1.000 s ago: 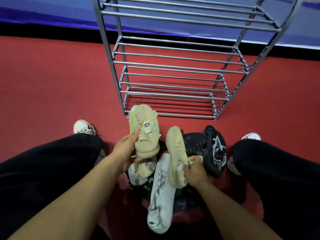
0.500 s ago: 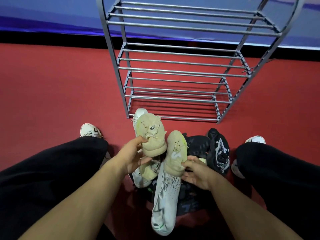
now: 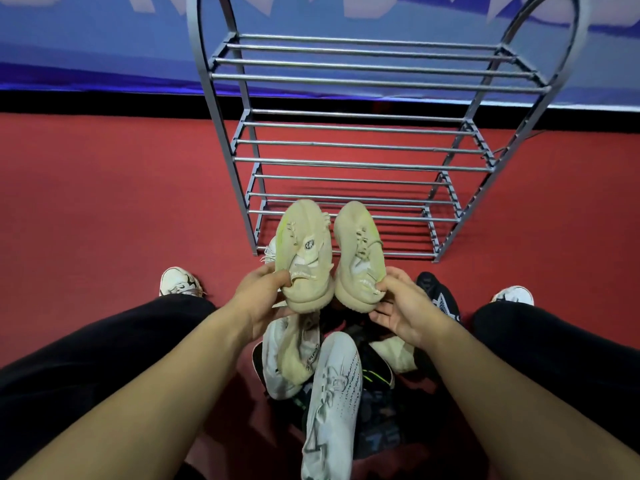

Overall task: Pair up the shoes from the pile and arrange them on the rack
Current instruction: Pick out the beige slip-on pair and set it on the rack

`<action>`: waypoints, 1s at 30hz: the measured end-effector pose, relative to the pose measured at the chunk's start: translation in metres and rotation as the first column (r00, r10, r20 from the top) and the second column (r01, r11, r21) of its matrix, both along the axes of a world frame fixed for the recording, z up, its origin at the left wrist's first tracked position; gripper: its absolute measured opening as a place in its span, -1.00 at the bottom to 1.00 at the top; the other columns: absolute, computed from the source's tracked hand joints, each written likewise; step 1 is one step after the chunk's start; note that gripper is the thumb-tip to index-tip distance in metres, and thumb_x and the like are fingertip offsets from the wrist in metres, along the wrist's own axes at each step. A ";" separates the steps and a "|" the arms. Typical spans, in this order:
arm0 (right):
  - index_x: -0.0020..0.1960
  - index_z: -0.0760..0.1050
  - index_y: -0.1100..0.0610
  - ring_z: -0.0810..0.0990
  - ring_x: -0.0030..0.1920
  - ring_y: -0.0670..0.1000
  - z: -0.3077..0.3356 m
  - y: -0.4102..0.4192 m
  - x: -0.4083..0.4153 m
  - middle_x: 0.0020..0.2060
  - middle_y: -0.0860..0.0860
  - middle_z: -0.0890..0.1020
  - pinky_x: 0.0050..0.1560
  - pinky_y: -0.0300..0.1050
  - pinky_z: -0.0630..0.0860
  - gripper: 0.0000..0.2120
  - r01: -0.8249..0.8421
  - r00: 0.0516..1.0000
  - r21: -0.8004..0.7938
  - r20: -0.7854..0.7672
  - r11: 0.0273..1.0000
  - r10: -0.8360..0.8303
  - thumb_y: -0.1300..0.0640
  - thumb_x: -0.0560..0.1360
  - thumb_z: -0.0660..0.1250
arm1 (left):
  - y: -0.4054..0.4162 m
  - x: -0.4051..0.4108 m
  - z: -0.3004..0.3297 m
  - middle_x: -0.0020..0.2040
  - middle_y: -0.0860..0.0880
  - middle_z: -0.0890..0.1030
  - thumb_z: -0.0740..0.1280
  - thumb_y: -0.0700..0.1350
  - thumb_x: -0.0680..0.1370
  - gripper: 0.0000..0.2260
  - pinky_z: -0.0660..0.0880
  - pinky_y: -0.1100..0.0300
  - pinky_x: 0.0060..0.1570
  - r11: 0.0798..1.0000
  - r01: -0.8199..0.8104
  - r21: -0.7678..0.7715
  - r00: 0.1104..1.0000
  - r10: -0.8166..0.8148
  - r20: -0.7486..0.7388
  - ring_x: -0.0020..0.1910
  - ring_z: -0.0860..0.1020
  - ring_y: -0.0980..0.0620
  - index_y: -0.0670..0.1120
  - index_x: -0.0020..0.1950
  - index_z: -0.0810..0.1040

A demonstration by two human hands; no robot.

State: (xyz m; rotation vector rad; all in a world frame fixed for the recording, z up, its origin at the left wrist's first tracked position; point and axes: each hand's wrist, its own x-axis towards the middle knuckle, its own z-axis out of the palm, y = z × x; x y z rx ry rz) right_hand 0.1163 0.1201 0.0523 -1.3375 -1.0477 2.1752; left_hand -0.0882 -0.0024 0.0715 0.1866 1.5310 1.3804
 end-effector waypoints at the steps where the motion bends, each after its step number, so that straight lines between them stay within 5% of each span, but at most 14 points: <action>1: 0.09 0.46 0.01 0.56 -0.27 0.04 0.000 0.002 0.002 -0.16 0.05 0.60 -0.30 -0.10 0.48 -0.75 0.012 1.000 0.003 0.007 1.000 -0.012 0.28 0.49 0.21 | 0.003 -0.001 0.001 -0.14 -0.07 0.67 0.24 -0.33 0.42 -0.72 0.61 -0.13 -0.05 1.000 -0.009 -0.001 1.000 0.009 -0.020 -0.19 0.61 -0.05 -0.04 -0.03 0.63; 8: -0.12 0.54 0.03 0.46 -0.43 -0.07 -0.017 0.022 0.046 -0.43 -0.06 0.54 -0.45 -0.23 0.39 -0.82 0.107 0.970 -0.079 0.229 0.991 -0.086 0.14 0.43 0.16 | 0.006 0.016 -0.011 -0.15 -0.08 0.63 0.25 -0.27 0.47 -0.80 0.61 0.09 -0.29 0.987 0.084 -0.139 0.996 -0.080 0.035 -0.21 0.60 0.00 -0.17 0.02 0.62; 14: -0.06 0.52 0.13 0.49 -0.34 0.01 -0.030 0.051 0.036 -0.29 0.07 0.55 -0.38 -0.17 0.40 -0.87 0.164 0.940 -0.023 0.307 0.986 -0.150 0.26 0.49 0.20 | 0.048 0.037 -0.023 -0.30 -0.11 0.54 0.23 -0.30 0.55 -0.90 0.57 0.17 -0.53 0.975 0.101 -0.196 0.995 -0.102 0.005 -0.41 0.56 0.03 -0.20 -0.08 0.53; 20: 0.16 0.50 0.12 0.50 -0.38 0.03 -0.057 0.120 0.026 -0.22 0.09 0.58 -0.43 -0.14 0.44 -0.68 0.160 0.897 0.065 0.406 0.985 -0.172 0.33 0.48 0.16 | 0.114 0.036 -0.068 -0.18 -0.14 0.59 0.22 -0.29 0.54 -0.87 0.61 0.07 -0.30 0.962 0.148 -0.229 0.980 -0.174 -0.096 -0.28 0.57 -0.08 -0.15 -0.02 0.56; 22: 0.13 0.50 0.11 0.49 -0.39 0.02 -0.071 0.148 0.021 -0.22 0.10 0.60 -0.40 -0.12 0.45 -0.69 0.133 0.883 0.102 0.439 0.986 -0.164 0.35 0.48 0.15 | 0.139 0.036 -0.086 -0.13 -0.13 0.63 0.30 -0.19 0.49 -0.84 0.62 0.05 -0.29 0.962 0.134 -0.239 0.970 -0.177 -0.168 -0.23 0.61 -0.11 -0.11 0.05 0.56; 25: 0.11 0.49 0.09 0.51 -0.38 0.03 -0.096 0.191 0.013 -0.20 0.11 0.60 -0.39 -0.12 0.46 -0.70 0.141 0.868 0.153 0.456 0.978 -0.197 0.37 0.50 0.13 | 0.184 0.026 -0.124 0.03 -0.10 0.67 0.33 -0.06 0.33 -0.66 0.58 -0.13 0.06 0.962 0.136 -0.238 0.955 -0.191 -0.226 0.00 0.64 -0.16 -0.02 0.10 0.55; 30: 0.09 0.44 0.03 0.53 -0.29 0.06 -0.134 0.255 0.003 -0.15 0.07 0.57 -0.43 -0.12 0.47 -0.69 0.172 0.848 0.213 0.465 0.962 -0.255 0.37 0.52 0.11 | 0.261 0.010 -0.177 0.10 -0.11 0.65 0.34 -0.15 0.33 -0.52 0.56 -0.08 0.14 0.966 0.114 -0.233 0.937 -0.182 -0.299 0.05 0.63 -0.14 -0.12 0.27 0.50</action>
